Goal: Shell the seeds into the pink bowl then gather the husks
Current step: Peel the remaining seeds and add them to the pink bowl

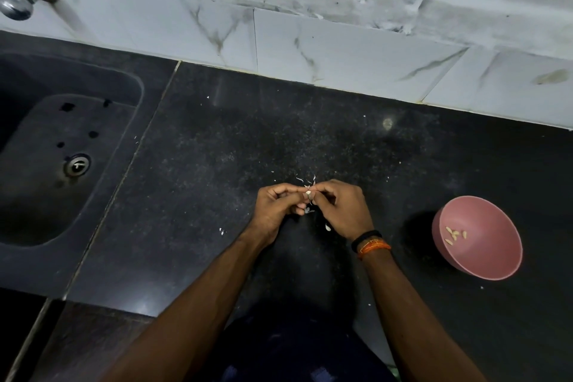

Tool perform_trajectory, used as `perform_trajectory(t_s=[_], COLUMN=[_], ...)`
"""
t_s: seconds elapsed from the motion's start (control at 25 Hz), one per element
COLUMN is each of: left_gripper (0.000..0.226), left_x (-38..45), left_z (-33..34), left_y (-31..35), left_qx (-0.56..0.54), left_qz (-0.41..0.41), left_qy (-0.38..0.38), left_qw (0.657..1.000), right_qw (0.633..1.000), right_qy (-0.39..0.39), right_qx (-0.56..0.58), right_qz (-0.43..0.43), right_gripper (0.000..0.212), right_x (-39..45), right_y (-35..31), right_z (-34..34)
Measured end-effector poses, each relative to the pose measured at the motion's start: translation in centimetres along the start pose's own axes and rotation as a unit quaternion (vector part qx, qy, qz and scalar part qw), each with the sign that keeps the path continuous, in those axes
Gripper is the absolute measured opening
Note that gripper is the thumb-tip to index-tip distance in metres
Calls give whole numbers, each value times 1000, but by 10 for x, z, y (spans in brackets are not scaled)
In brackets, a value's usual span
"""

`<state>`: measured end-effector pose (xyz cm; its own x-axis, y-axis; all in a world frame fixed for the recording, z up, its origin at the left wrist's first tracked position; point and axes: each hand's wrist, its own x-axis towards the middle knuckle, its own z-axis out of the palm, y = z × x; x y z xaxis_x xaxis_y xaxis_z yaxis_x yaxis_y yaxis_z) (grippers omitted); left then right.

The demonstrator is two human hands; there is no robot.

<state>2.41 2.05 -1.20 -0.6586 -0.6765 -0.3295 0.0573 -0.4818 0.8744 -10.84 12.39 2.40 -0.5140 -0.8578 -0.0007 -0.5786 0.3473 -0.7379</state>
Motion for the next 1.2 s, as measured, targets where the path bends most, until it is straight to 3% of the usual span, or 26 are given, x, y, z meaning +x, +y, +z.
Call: perform_trajectory(t_s=[0.64,1.2], left_gripper=[8,9], left_x=[-2,-3], left_z=[2,3], left_y=[6,8], left_qx=[5,-16], left_qz=[-38,-37], left_qy=[1,5], left_qw=[999,999], right_qw=[998,998], right_qy=[-4,21], right_qx=[-36,-53], right_qz=[-44,7], right_gripper=[11,8], right_x=[-1,-1], right_y=[-2,-9], right_z=[-1,12])
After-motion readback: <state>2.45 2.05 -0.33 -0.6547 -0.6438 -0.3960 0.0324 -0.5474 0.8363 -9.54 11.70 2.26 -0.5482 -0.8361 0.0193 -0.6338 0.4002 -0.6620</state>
